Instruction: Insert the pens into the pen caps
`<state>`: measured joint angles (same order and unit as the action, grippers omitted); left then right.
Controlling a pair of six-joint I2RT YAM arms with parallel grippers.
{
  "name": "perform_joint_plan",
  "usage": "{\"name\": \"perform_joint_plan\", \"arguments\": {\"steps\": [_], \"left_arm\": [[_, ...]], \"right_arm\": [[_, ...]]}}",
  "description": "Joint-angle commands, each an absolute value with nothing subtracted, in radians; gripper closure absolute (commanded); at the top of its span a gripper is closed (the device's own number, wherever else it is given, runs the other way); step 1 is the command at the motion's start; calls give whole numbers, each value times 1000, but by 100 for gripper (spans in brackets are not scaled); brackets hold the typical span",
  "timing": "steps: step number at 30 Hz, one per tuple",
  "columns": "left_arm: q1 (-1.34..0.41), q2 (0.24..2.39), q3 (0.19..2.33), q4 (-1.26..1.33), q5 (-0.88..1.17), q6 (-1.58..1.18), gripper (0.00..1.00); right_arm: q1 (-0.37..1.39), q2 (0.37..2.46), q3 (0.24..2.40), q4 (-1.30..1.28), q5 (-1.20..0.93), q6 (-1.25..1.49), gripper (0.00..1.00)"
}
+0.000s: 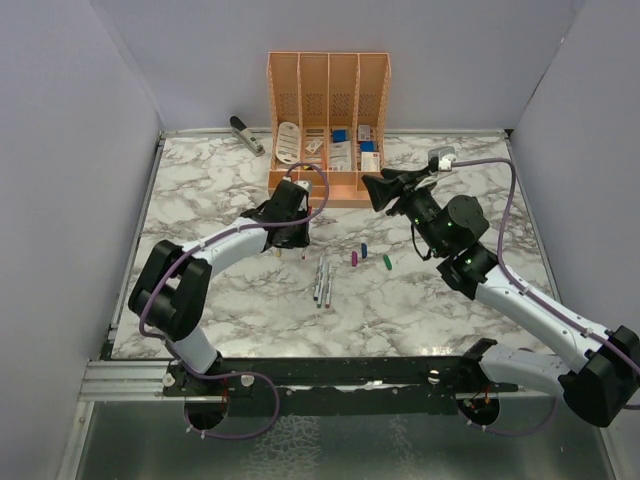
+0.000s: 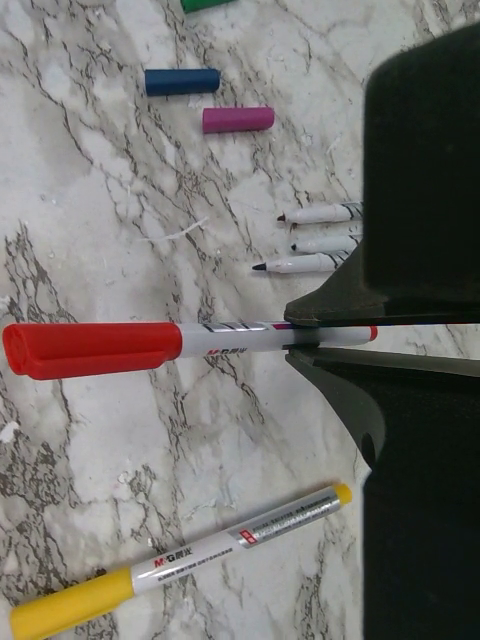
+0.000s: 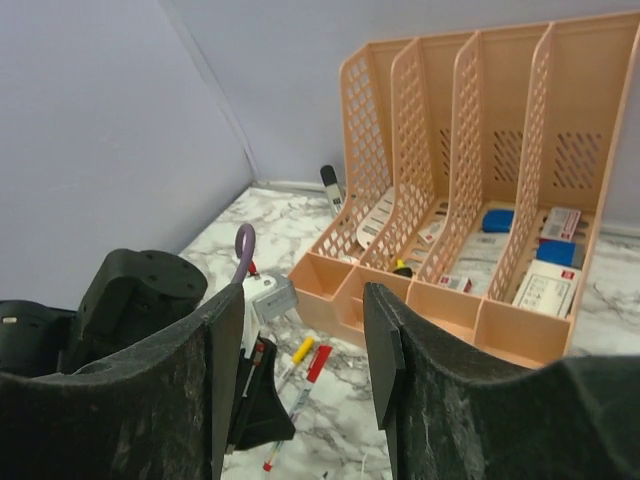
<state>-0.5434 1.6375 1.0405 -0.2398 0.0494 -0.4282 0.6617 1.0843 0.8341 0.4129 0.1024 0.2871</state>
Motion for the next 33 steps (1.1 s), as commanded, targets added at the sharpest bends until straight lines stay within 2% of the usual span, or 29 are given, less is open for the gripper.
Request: {"name": "perform_joint_plan", "arguments": {"steps": [1, 20, 33], "left_arm": [[-540, 1660, 1098, -317, -44, -448, 100], [-505, 1850, 1229, -474, -267, -454, 100], [-499, 1873, 1246, -479, -235, -456, 98]], "right_arm": [[664, 1046, 807, 300, 165, 301, 49], [663, 1020, 761, 215, 142, 372, 50], [664, 1010, 754, 218, 134, 366, 57]]}}
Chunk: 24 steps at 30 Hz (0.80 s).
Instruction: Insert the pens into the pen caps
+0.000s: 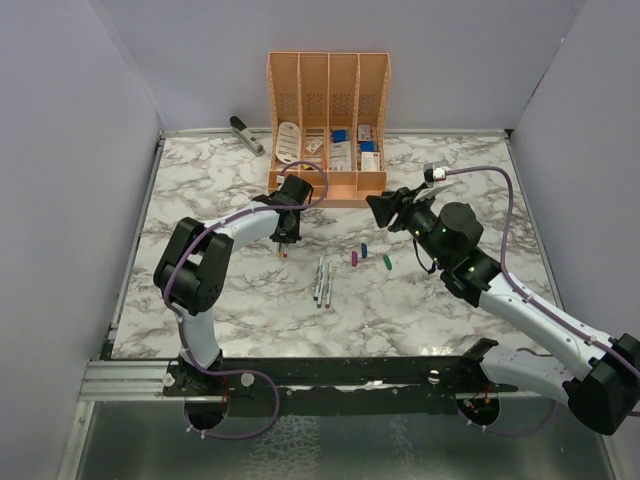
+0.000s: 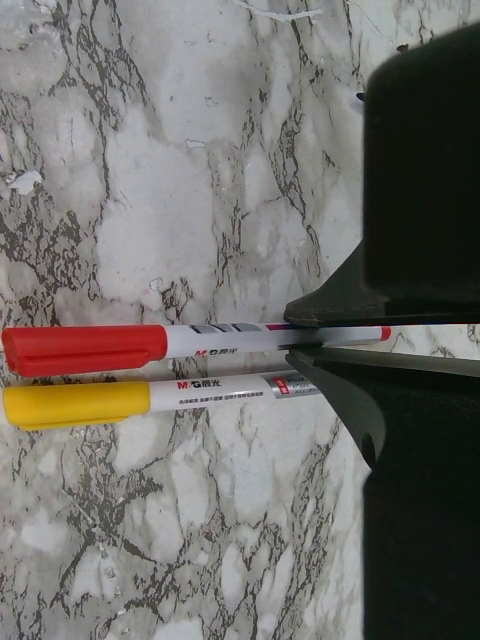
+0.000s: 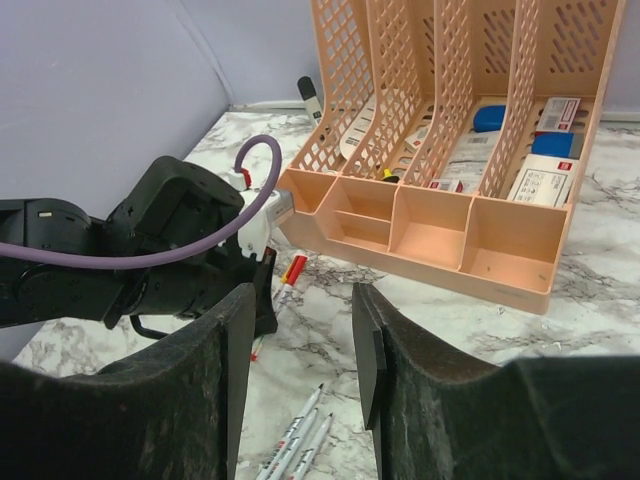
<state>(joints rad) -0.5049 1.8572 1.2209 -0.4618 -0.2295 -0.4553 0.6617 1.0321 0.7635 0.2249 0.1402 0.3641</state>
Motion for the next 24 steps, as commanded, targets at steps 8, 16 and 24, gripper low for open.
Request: {"name": "perform_joint_plan", "arguments": {"steps": [8, 16, 24], "left_arm": [[-499, 1881, 1254, -478, -206, -458, 93], [-500, 1863, 1271, -476, -189, -457, 80], [-500, 1861, 1273, -476, -184, -460, 73]], "right_arm": [[663, 1018, 754, 229, 122, 366, 60], [663, 1022, 752, 237, 109, 367, 62], [663, 1019, 749, 241, 110, 363, 62]]}}
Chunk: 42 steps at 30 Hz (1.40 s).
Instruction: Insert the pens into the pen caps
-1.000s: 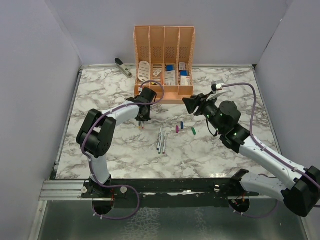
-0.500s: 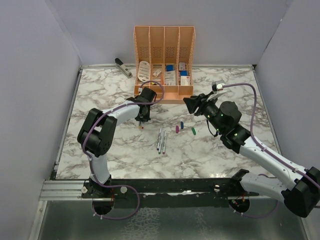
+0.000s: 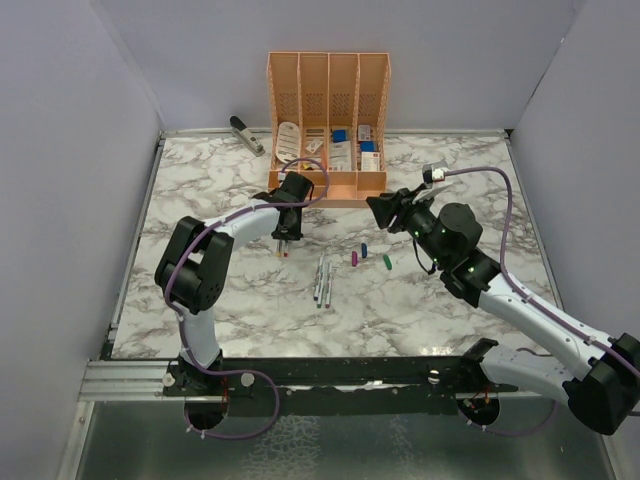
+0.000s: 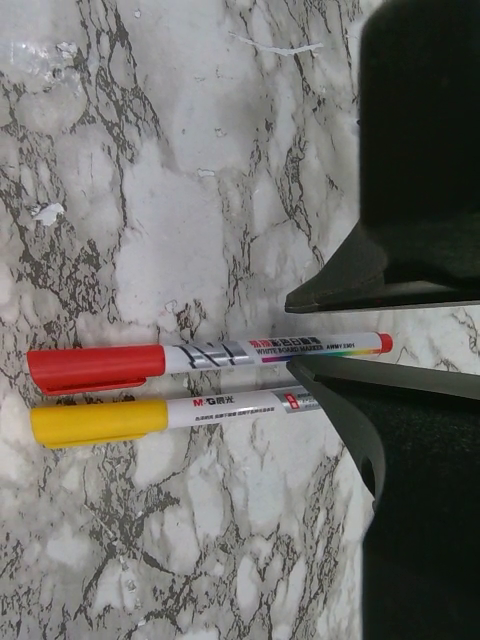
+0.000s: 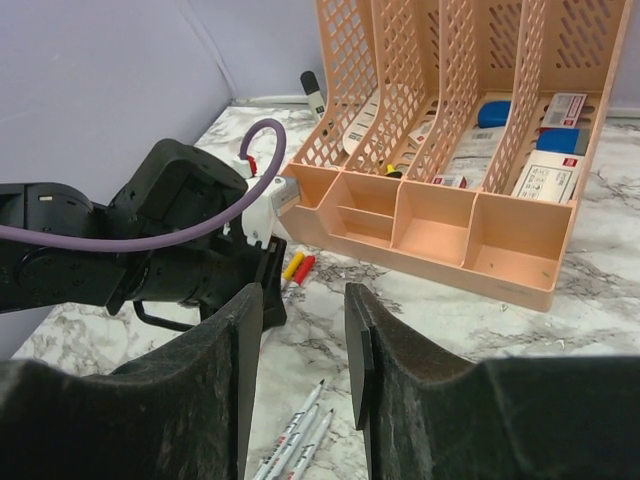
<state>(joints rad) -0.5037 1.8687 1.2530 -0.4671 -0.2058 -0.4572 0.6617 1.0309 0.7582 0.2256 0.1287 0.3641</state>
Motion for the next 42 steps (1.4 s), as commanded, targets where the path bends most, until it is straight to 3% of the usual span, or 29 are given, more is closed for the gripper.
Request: {"name": "perform_joint_plan", "arguments": {"steps": [1, 13, 20, 26, 28, 29, 34, 38, 42], "left_arm": [[-499, 1861, 1272, -477, -184, -462, 73], [-500, 1779, 1292, -478, -184, -456, 72], [-508, 1703, 1232, -481, -85, -449, 73], [-582, 1587, 1124, -484, -34, -447, 75], [-616, 1562, 1099, -493, -30, -458, 75], [-634, 1556, 1089, -498, -28, -464, 75], [-707, 1545, 1069, -530, -40, -495, 75], [-738, 1542, 1046, -545, -51, -512, 75], [-756, 1547, 1025, -546, -41, -520, 75]], "right_arm": [[664, 1019, 748, 241, 109, 362, 62], [664, 1010, 737, 237, 122, 364, 63], [662, 1014, 739, 130, 284, 454, 60], [661, 1022, 718, 83, 344, 500, 26], [659, 1027, 717, 71, 360, 523, 8], [655, 1032, 719, 66, 363, 529, 5], [647, 1051, 731, 34, 335, 535, 2], [647, 1043, 731, 9, 329, 533, 13], [647, 1025, 719, -1, 339, 532, 15]]}}
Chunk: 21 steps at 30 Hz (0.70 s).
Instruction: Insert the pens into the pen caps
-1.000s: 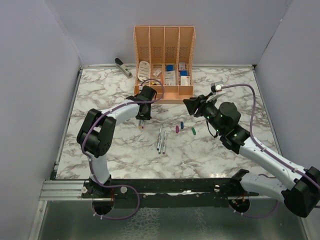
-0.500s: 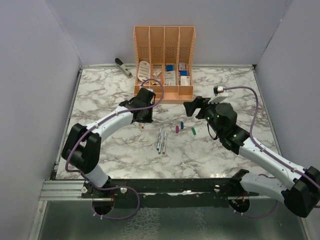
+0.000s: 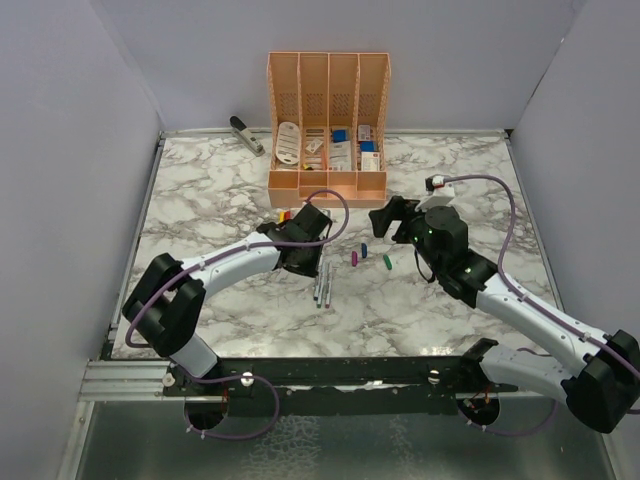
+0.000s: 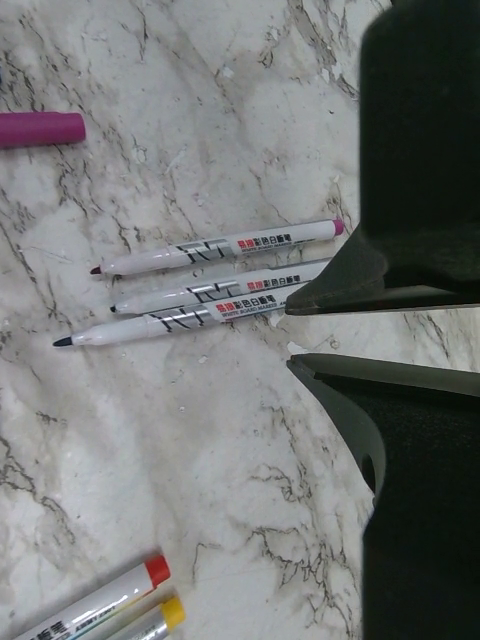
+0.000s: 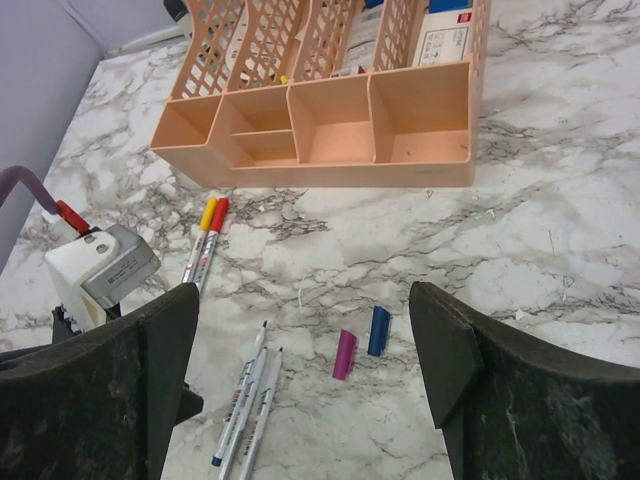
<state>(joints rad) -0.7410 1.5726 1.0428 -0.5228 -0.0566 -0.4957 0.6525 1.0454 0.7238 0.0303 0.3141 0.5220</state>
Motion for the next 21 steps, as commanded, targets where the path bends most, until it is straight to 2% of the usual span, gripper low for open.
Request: {"name": "perform_joint_plan", "arguments": {"steps": [1, 12, 21], "left_arm": [[-758, 1551, 1022, -547, -39, -521, 75], [-782, 1598, 1026, -546, -54, -519, 65], [-783, 1641, 1042, -540, -88, -510, 65]], "right_arm": [[647, 1022, 717, -4, 338, 532, 15], [647, 1007, 711, -8, 313, 548, 17], [647, 998, 713, -23, 314, 550, 18]]}}
